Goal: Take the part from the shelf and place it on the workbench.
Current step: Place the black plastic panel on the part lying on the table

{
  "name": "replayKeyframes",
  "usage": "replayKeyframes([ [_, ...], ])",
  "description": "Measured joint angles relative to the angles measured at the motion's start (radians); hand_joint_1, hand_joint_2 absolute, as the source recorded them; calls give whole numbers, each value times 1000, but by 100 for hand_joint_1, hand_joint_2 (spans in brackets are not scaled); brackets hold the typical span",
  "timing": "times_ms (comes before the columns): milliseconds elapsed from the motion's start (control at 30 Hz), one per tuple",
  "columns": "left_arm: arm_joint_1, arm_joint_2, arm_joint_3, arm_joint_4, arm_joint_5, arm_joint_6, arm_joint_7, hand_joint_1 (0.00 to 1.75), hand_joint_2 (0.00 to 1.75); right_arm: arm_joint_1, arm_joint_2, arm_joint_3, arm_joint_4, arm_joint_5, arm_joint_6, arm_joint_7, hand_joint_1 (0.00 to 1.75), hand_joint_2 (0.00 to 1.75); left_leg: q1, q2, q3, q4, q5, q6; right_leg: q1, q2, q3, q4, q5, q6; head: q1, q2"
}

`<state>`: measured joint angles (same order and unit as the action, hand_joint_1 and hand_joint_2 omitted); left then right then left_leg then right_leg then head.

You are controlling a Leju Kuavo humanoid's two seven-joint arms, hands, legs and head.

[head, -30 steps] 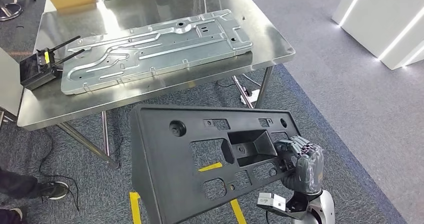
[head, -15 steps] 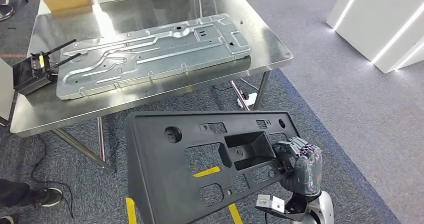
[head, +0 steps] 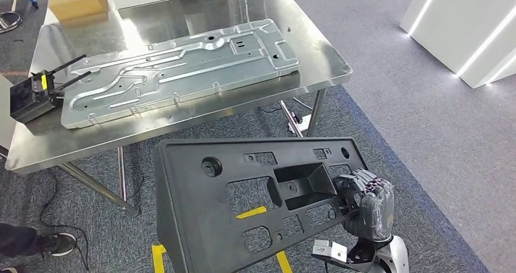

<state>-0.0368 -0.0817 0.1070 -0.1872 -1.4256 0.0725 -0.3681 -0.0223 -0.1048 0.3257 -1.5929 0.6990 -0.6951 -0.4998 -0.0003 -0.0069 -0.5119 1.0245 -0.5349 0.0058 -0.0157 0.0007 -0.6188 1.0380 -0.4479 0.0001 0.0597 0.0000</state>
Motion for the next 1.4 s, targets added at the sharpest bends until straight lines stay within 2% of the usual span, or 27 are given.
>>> replayKeyframes([
  [67,0,1,-2,0,0,2,0,0,175,0,0,0,0,2,0,0,175,175,0,0,-37,84,-48,-6,0,-5,8,-6,-2,-13,-1,0],
  [133,0,1,-4,0,0,5,-2,0,175,2,0,0,0,4,0,0,175,175,-3,0,-106,216,-103,-7,6,-11,12,-6,-7,-22,-2,0],
  [167,-1,1,-5,0,0,7,-3,0,175,3,0,0,0,5,0,0,175,175,-5,0,-129,259,-111,-7,9,-14,15,-6,-9,-24,-2,0],
  [200,-2,1,-6,0,0,9,-3,0,175,4,0,0,0,5,0,-1,175,175,-7,1,-135,267,-98,-5,11,-16,19,-6,-11,-26,-2,0],
  [233,-2,1,-8,0,0,8,-1,0,175,4,0,0,0,6,0,-2,175,175,-8,2,-121,235,-65,-1,14,-18,23,-6,-14,-27,-2,0],
  [300,-1,1,-11,0,0,6,2,0,175,4,0,0,0,7,0,-3,175,175,-10,14,-70,112,12,9,20,-21,33,-5,-19,-26,-1,0],
  [333,-1,1,-11,0,0,5,4,0,175,4,0,0,0,8,0,-4,175,175,-12,21,-48,55,34,15,23,-23,34,-3,-21,-24,-2,0],
  [400,-1,1,-11,0,0,1,5,0,175,4,-1,0,0,11,-1,-6,175,175,-16,29,-35,8,40,25,27,-30,28,-1,-20,-18,-1,0],
  [467,-1,0,-12,0,0,0,5,0,175,5,-1,0,0,16,-1,-10,175,175,-14,18,-35,-4,45,36,27,-39,24,-1,-20,-10,-1,0],
  [533,-2,-2,-12,0,0,1,6,0,175,5,-1,0,-1,19,-2,-12,175,175,-7,8,-30,-16,54,45,26,-31,13,27,-41,3,0,0],
  [567,-2,-3,-13,0,0,1,6,0,175,5,-1,0,-2,20,-2,-12,175,175,-4,4,-27,-21,57,47,24,-22,-5,67,-65,10,1,0],
  [633,-2,-3,-14,0,0,1,6,0,175,7,-2,0,-2,20,-2,-12,175,175,-4,-5,-28,-20,59,49,15,-12,-67,195,-122,20,2,0],
  [667,-2,-3,-15,0,0,0,6,0,175,8,-2,0,-2,20,-2,-12,175,175,-3,-10,-29,-19,58,49,10,-11,-96,249,-138,23,2,0],
  [700,-3,-3,-15,0,0,0,6,0,175,10,-2,0,-1,20,-2,-12,175,175,-3,-16,-29,-17,58,49,7,-11,-112,276,-137,26,2,0],
  [733,-3,-3,-15,0,0,0,6,0,175,10,-2,0,-1,20,-2,-12,175,175,-1,-23,-29,-15,56,47,3,-11,-109,263,-115,29,2,0],
  [800,-4,-4,-17,0,0,0,6,0,175,10,-2,0,-1,20,-2,-13,175,175,3,-39,-29,-9,51,40,-5,3,-58,145,-45,33,2,0],
  [867,-5,-5,-19,0,0,-1,6,0,175,10,-2,0,0,20,-2,-14,175,175,3,-53,-33,-2,45,28,-9,29,-5,34,-11,31,2,0],
  [900,-5,-5,-20,0,0,-1,6,0,175,10,-2,0,0,20,-2,-15,175,175,3,-60,-36,-1,44,23,-8,38,6,11,-12,27,1,0],
  [967,-6,-5,-21,0,0,-1,6,0,175,9,-2,1,1,21,-3,-15,175,175,2,-71,-40,-5,45,11,-8,31,10,6,-16,16,1,0],
  [1033,-6,-4,-21,0,0,-1,7,0,175,7,-3,0,1,21,-3,-15,175,175,1,-57,-45,14,29,2,-11,17,17,-3,-16,1,-1,0],
  [1100,-6,-3,-21,0,0,-2,6,0,175,8,-3,0,1,22,-3,-15,175,175,-1,-27,-83,105,-24,-3,-9,1,24,-7,-17,-12,-4,0],
  [1167,-9,-1,-22,0,0,-1,5,0,175,10,-3,0,1,22,-3,-15,175,175,-4,-14,-141,231,-81,-5,-2,-16,26,-7,-20,-19,-6,0],
  [1200,-11,0,-23,0,0,0,5,0,175,11,-3,1,1,22,-3,-15,175,175,-5,-12,-155,266,-88,-4,2,-25,27,-7,-21,-21,-6,0],
  [1233,-12,0,-23,0,0,0,6,0,175,11,-3,1,2,22,-3,-15,175,175,-6,-10,-151,265,-76,-1,5,-33,29,-7,-23,-22,-6,0],
  [1267,-10,0,-24,0,0,0,7,0,175,11,-3,1,2,23,-3,-15,175,175,-7,-5,-130,225,-45,3,8,-39,32,-7,-24,-23,-6,0],
  [1333,-6,1,-26,0,0,-2,9,0,175,11,-3,1,2,23,-3,-15,175,175,-11,21,-68,93,21,16,16,-51,37,-6,-27,-22,-6,0],
  [1400,-5,2,-26,0,0,-6,8,0,175,11,-3,1,2,23,-3,-15,175,175,-18,45,-37,11,43,28,21,-62,33,-3,-28,-17,-5,0],
])
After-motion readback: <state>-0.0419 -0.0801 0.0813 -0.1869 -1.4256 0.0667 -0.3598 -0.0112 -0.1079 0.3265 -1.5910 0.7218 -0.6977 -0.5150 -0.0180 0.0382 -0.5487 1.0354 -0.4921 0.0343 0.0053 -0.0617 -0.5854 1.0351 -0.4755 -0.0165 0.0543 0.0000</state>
